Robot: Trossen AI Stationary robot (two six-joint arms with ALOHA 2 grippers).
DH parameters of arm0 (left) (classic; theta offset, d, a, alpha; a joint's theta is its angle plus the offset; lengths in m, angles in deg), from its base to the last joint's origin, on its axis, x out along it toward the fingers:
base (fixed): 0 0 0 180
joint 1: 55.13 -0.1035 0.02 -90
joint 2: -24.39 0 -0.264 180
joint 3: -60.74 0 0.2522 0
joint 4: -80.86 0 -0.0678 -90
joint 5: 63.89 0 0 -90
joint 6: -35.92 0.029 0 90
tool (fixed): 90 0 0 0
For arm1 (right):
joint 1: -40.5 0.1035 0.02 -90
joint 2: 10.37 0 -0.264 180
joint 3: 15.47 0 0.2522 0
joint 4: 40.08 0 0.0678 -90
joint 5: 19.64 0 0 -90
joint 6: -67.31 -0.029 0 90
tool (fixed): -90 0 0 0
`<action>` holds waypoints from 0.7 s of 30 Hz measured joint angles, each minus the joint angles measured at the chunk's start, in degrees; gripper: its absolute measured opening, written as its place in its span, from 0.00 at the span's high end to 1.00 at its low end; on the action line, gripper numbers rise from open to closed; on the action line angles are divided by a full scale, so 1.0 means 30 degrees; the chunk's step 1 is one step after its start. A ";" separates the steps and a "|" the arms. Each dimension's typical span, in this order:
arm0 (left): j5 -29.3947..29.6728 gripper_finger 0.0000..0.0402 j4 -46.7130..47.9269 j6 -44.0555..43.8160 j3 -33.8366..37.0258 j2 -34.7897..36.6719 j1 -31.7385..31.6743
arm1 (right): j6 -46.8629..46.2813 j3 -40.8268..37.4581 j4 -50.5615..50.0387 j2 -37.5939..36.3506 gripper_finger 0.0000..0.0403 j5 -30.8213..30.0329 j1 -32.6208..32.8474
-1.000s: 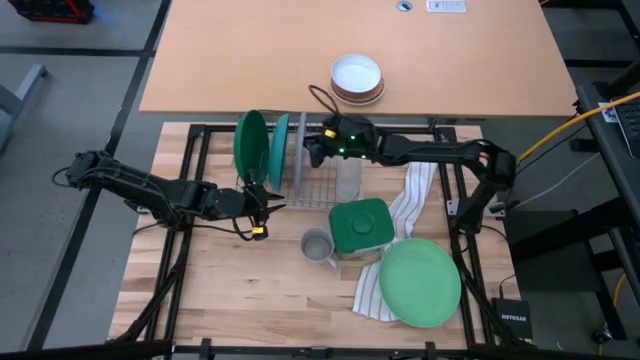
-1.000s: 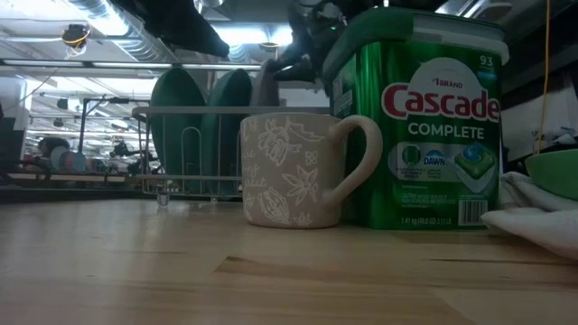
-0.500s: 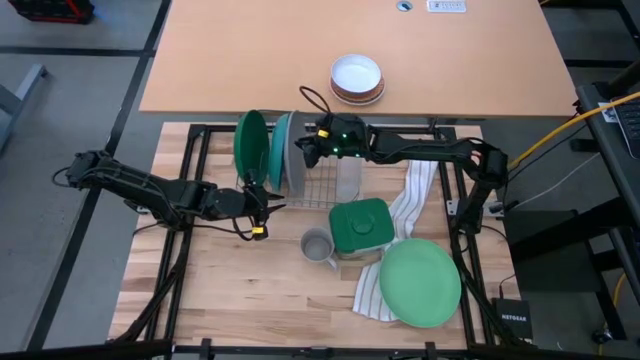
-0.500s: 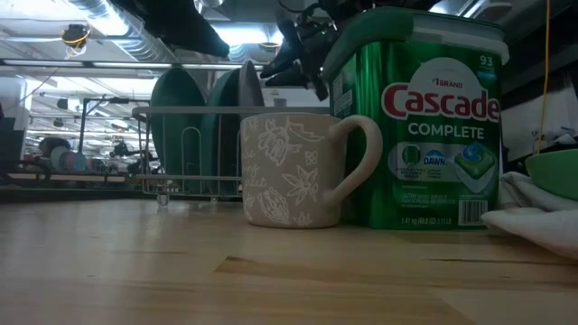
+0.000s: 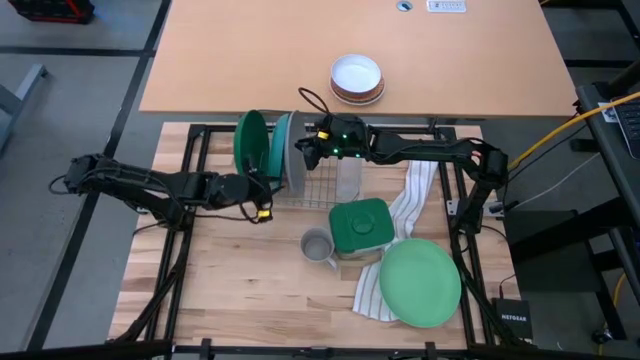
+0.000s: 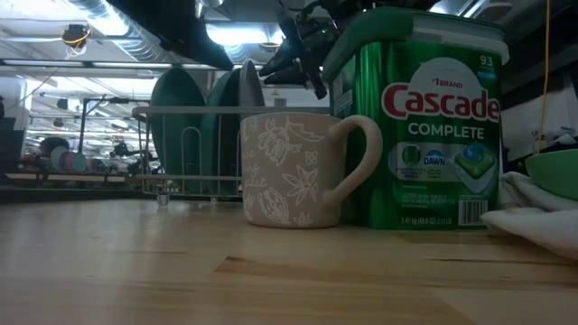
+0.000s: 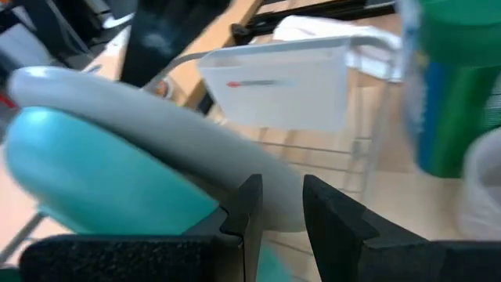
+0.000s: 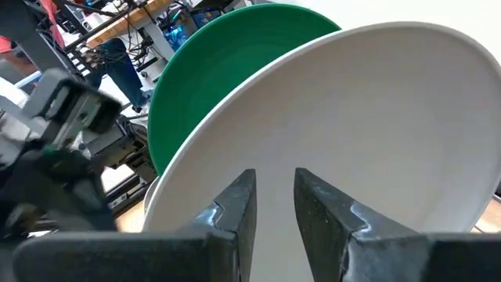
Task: Sort dishes
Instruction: Put the gray plate in the dish rack
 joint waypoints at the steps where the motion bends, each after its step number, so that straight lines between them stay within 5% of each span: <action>1: 0.0000 0.79 -0.0010 0.0278 -0.0004 0.0000 -0.0291 | 0.0005 0.0000 0.0004 0.0000 0.78 -0.0001 0.0000; 21: -0.0915 0.79 -0.1511 0.2827 0.0000 -0.0007 -0.2462 | 0.0504 0.0000 0.0947 -0.0022 0.78 -0.0015 0.0000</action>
